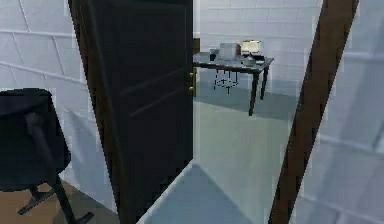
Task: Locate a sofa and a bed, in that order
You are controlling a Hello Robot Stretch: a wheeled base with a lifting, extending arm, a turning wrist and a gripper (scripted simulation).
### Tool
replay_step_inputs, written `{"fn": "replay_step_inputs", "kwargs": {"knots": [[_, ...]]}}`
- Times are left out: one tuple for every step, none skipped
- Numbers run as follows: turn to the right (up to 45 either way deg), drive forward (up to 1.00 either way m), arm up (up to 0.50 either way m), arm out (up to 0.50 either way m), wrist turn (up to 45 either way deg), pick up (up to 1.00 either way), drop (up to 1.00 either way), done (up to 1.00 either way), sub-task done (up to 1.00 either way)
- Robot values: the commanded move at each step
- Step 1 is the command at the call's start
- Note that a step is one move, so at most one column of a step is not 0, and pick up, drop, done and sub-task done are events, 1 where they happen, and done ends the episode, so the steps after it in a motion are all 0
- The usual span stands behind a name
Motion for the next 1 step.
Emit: {"fn": "replay_step_inputs", "kwargs": {"knots": [[0.0, 0.65, 0.00, 0.00, 0.0, 0.00, 0.00, 0.00, 0.00]]}}
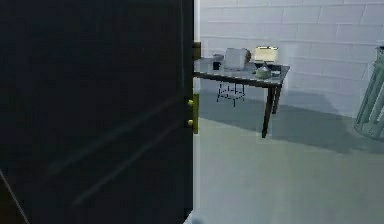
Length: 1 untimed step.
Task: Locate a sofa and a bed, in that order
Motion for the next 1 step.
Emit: {"fn": "replay_step_inputs", "kwargs": {"knots": [[18.0, 0.00, 0.00, 0.00, 0.0, 0.00, 0.00, 0.00, 0.00]]}}
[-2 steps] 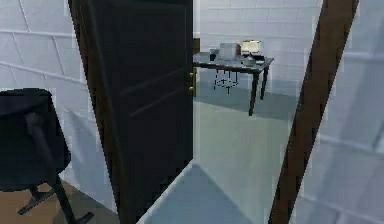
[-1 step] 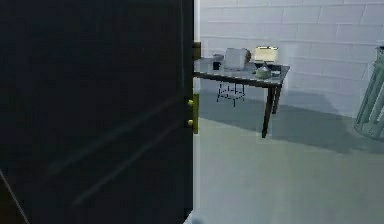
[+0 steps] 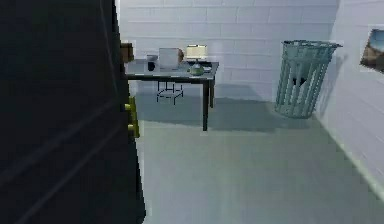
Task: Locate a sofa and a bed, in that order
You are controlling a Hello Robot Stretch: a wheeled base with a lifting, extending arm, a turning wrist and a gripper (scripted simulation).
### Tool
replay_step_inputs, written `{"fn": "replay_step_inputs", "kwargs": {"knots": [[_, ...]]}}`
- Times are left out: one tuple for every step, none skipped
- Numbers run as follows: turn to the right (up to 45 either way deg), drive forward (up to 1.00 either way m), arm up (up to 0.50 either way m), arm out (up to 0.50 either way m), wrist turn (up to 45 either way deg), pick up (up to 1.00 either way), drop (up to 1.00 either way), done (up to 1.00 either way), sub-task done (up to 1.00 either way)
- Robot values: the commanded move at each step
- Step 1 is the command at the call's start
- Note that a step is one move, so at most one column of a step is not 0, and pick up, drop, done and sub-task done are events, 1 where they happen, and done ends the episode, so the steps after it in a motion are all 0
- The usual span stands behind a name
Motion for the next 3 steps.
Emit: {"fn": "replay_step_inputs", "kwargs": {"knots": [[0.0, 1.00, 0.00, 0.00, 0.0, 0.00, 0.00, 0.00, 0.00], [9.0, 0.00, 0.00, 0.00, 0.0, 0.00, 0.00, 0.00, 0.00], [0.0, 0.20, 0.00, 0.00, 0.0, 0.00, 0.00, 0.00, 0.00]]}}
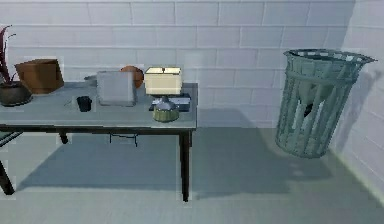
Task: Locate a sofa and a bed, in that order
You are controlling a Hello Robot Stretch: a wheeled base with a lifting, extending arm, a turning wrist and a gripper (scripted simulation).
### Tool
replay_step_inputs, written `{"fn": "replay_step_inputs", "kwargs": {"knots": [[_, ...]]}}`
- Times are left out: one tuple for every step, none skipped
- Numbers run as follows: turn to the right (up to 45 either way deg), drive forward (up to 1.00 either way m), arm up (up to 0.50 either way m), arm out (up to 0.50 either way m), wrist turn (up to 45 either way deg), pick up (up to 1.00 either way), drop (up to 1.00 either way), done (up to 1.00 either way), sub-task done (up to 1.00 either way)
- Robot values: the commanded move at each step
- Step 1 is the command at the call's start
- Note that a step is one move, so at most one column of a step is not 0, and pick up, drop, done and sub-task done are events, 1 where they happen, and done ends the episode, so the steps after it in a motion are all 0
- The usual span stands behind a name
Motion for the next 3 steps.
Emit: {"fn": "replay_step_inputs", "kwargs": {"knots": [[-9.0, 0.00, 0.00, 0.00, 0.0, 0.00, 0.00, 0.00, 0.00], [0.0, 0.45, 0.00, 0.00, 0.0, 0.00, 0.00, 0.00, 0.00], [-45.0, 0.00, 0.00, 0.00, 0.0, 0.00, 0.00, 0.00, 0.00]]}}
